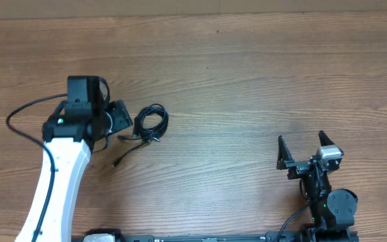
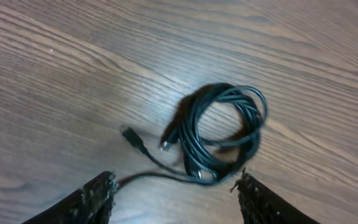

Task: Untangle cables
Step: 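Reach the left gripper forward and grasp the coiled black cable bundle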

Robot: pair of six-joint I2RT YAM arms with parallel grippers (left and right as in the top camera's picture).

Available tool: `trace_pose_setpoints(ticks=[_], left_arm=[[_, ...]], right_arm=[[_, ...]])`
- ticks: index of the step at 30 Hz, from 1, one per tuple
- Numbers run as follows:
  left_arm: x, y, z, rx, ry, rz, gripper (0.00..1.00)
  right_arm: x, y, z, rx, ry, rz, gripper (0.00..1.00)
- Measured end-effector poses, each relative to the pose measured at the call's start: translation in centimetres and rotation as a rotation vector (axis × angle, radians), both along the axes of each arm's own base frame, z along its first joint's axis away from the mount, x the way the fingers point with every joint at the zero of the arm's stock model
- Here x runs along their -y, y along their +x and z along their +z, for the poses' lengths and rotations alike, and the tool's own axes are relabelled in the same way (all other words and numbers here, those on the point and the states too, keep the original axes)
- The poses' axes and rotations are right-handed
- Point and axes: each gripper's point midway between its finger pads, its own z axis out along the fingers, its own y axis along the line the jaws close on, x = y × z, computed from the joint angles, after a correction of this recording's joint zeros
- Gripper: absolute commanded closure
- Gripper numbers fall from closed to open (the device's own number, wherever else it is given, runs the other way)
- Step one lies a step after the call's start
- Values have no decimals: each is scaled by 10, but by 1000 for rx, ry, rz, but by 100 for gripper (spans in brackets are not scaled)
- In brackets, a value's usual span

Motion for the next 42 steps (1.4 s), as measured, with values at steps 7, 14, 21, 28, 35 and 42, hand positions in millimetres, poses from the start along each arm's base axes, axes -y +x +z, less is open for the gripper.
trace_pose_setpoints(ticks=[7,14,21,28,35,42], left_arm=[[1,21,-28,-29,7,-3,34],[22,29,-67,-114,12,-56,33],[25,32,-102,-186,16,-42,46],[26,38,-126,-215,12,-27,71],[32,53,-130,-168,4,-41,96],[57,56,-128,-153,-91,-93,96]], right_arm=[[0,0,0,-1,-1,0,0],[0,0,0,0,-1,0,0],[0,0,0,0,0,0,0],[0,0,0,0,-1,0,0],[0,0,0,0,0,0,0],[0,0,0,-1,-1,0,0]])
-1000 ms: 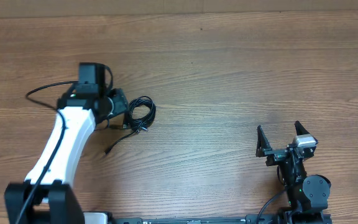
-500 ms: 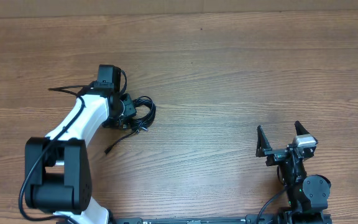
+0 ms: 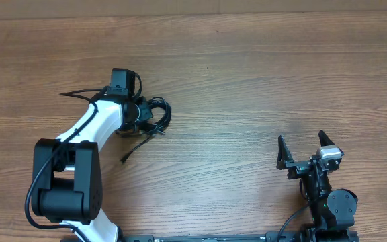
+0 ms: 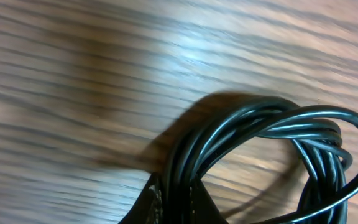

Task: Untangle cables
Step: 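Reach the left gripper forward and grasp the coiled black cable bundle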

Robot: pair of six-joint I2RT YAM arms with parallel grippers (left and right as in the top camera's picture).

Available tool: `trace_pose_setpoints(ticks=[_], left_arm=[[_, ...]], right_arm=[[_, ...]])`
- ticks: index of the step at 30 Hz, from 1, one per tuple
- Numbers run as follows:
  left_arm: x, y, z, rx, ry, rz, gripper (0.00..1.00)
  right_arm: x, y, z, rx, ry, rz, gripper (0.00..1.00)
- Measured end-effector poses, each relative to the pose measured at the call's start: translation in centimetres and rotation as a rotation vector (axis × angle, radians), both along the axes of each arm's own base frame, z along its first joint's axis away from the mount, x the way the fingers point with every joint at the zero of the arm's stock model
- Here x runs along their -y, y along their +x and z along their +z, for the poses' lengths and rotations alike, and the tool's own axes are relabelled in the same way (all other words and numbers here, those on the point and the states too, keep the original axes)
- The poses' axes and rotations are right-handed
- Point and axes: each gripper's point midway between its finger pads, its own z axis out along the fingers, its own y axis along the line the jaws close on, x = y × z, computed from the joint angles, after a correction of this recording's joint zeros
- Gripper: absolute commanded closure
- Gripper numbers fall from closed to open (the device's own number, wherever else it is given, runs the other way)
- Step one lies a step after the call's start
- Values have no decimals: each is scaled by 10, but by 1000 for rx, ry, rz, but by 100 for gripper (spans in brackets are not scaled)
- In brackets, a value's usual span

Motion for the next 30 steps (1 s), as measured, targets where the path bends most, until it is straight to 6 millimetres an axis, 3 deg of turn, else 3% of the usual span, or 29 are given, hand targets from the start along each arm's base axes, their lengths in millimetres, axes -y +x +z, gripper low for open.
trace_pose_setpoints(ticks=[8,15,20,24,30], left_arm=[[69,-9,15,6,-192,-203,96],[107,-22,18,7,-195,-315,96],[137,-24,28,88,-135,-530,91],[150,-34,24,120,24,-670,96],[153,-49,17,113,204,-763,96]], right_arm=[[0,0,0,0,0,0,0],[0,0,0,1,0,0,0],[0,0,0,1,0,0,0],[0,0,0,0,0,0,0],[0,0,0,0,0,0,0]])
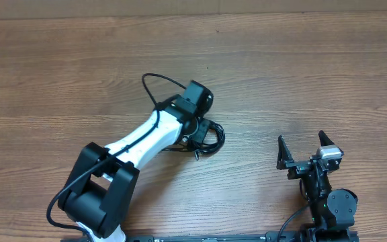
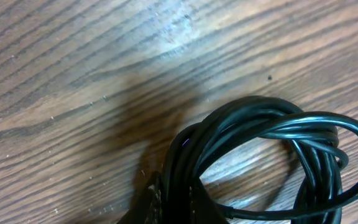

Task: Untangle cables
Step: 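Reach the left gripper forward and grasp the coiled black cable bundle, then lift the bundle with the left gripper toward the right gripper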

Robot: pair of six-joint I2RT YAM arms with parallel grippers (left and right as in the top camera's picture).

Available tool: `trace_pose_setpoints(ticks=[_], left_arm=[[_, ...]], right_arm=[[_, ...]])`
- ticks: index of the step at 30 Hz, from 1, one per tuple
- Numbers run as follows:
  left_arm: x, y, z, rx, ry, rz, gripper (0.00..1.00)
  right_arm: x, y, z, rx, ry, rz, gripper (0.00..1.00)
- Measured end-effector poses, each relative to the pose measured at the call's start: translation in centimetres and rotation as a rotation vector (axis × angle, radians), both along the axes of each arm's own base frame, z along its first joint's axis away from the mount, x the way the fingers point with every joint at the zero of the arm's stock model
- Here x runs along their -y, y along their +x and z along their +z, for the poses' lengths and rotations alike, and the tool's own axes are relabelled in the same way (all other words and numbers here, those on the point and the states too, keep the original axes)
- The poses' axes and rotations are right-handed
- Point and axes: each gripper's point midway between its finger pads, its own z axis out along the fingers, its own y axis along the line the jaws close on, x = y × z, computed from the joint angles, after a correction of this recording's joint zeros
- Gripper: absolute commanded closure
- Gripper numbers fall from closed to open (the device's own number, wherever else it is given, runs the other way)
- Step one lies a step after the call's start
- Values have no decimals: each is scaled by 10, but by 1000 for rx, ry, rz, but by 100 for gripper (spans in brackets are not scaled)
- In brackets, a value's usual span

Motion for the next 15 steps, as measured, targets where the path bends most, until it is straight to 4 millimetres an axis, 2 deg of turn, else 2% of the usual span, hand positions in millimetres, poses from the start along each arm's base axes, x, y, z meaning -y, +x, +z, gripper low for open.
trace_pose_setpoints(ticks=[15], left_arm=[[-7,-6,-3,8,83,-21,96]], right_arm=[[0,0,0,0,0,0,0]])
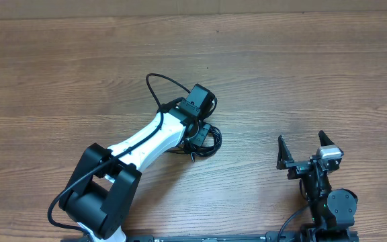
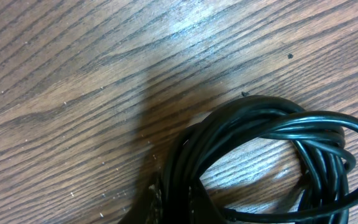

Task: Untangle cables
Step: 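Lift the bundle with the left gripper toward the right gripper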

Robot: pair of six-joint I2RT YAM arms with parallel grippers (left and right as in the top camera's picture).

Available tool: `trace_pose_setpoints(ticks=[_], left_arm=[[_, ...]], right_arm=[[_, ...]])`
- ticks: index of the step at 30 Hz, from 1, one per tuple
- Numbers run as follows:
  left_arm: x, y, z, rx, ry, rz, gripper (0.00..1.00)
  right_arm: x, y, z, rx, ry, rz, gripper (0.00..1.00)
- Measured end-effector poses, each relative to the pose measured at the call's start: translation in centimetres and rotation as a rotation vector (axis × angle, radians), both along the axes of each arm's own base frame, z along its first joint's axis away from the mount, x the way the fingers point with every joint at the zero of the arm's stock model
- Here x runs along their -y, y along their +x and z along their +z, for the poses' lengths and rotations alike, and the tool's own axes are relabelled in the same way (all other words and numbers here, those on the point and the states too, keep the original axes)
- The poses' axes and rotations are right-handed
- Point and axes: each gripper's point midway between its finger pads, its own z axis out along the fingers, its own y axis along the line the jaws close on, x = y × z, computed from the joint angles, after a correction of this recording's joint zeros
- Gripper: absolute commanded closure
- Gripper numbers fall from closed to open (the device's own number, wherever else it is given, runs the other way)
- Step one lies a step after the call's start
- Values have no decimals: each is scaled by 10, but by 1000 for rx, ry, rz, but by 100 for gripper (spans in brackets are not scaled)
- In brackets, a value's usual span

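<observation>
A black cable coil (image 1: 207, 142) lies on the wooden table near its middle; in the left wrist view the coil (image 2: 260, 137) fills the lower right, several strands bunched together. My left gripper (image 1: 197, 138) is shut on the bundle, its fingers (image 2: 151, 202) pinching the strands at the bottom edge. A loose end of the cable pokes out below the coil in the overhead view. My right gripper (image 1: 306, 149) stands open near the front right, far from the cable, with nothing between its fingers.
The wooden table (image 1: 301, 74) extends all round. The left arm's own black lead (image 1: 160, 84) loops up behind the wrist. The right arm's base (image 1: 331, 205) sits at the front right edge.
The left gripper, still shut on the coil, has shifted very slightly; the coil sits a touch more to the left. The right arm has not moved.
First the left gripper stood open just left of the coil at the table's left. Then it was down on the coil with the strands between its fingers. Later it held the coil near the table's middle, well to the right, where it stays now.
</observation>
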Motion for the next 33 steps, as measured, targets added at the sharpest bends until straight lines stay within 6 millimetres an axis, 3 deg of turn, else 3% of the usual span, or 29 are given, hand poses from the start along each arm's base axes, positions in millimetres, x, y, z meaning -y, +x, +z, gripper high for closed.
trace_pose_setpoints(ticks=[14,17,22,27,31,33], left_arm=[[0,1,0,4,1,1,96],[0,1,2,-3,3,8,95],[11,15,24,17,-49,80,96],[27,21,51,2,-122,111,96],[35,17,67,-39,-157,111,95],[40,15,75,-62,-184,102,96]], right_arm=[[0,0,5,19,1,1,0],[-9,-1,5,16,36,55,0],[-50,-14,7,-67,327,296,0],[-91,-41,6,-269,655,557,0],[-101,-50,10,-340,767,626,4],[-98,-48,8,-370,830,597,11]])
